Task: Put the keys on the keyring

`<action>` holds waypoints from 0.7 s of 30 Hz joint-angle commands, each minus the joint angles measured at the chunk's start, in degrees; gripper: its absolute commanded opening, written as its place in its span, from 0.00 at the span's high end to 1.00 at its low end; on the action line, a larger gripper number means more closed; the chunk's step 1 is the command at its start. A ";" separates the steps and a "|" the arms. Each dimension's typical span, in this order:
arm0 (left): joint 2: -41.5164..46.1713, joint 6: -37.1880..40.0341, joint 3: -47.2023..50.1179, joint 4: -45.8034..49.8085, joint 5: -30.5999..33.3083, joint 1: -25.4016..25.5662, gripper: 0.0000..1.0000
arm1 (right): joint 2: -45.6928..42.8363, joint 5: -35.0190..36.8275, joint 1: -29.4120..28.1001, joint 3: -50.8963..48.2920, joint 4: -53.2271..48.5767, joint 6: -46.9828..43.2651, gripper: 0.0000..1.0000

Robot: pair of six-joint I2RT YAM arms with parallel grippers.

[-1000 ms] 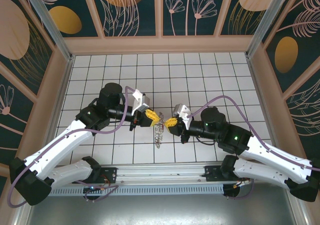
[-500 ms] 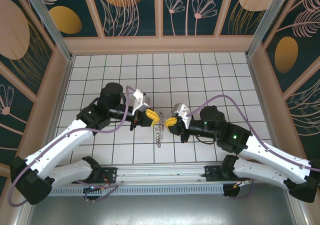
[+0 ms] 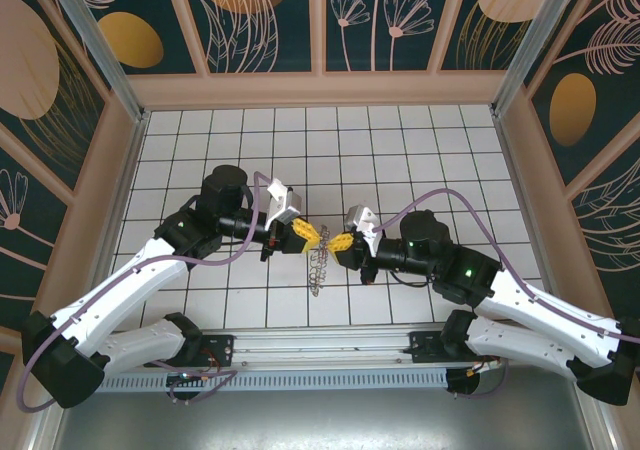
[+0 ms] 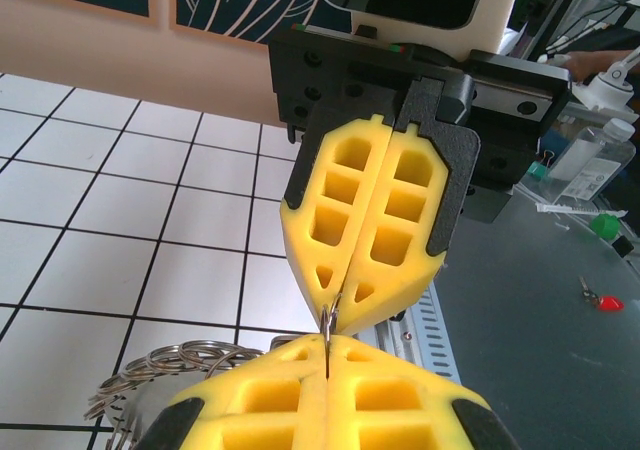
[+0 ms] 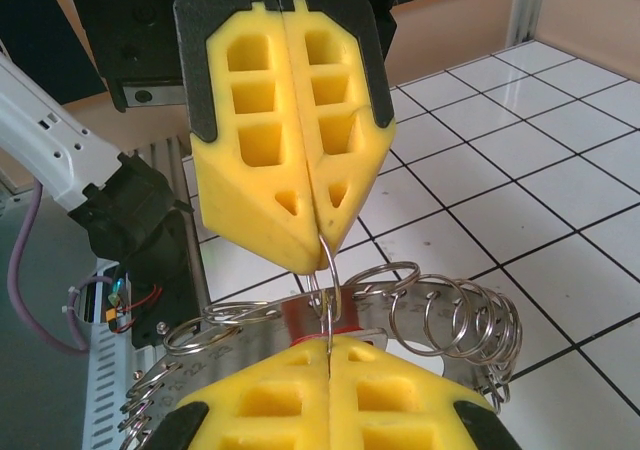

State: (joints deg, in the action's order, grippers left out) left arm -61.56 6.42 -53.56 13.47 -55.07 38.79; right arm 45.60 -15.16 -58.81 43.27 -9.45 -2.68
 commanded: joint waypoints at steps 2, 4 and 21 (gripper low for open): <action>-0.23 1.04 0.43 -1.70 -1.62 0.33 1.00 | -0.03 -1.28 0.48 0.90 3.79 -0.90 1.00; -0.23 1.04 0.44 -1.57 -1.55 0.24 1.00 | -0.16 -1.28 0.50 0.94 3.84 -0.87 1.00; -0.71 1.27 0.25 -1.36 -1.20 0.31 1.00 | 0.36 -1.54 0.52 1.55 4.05 -1.75 1.00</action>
State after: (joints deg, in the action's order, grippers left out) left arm -61.84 6.61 -53.56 13.50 -55.07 38.79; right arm 45.74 -15.53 -58.57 43.27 -9.17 -2.96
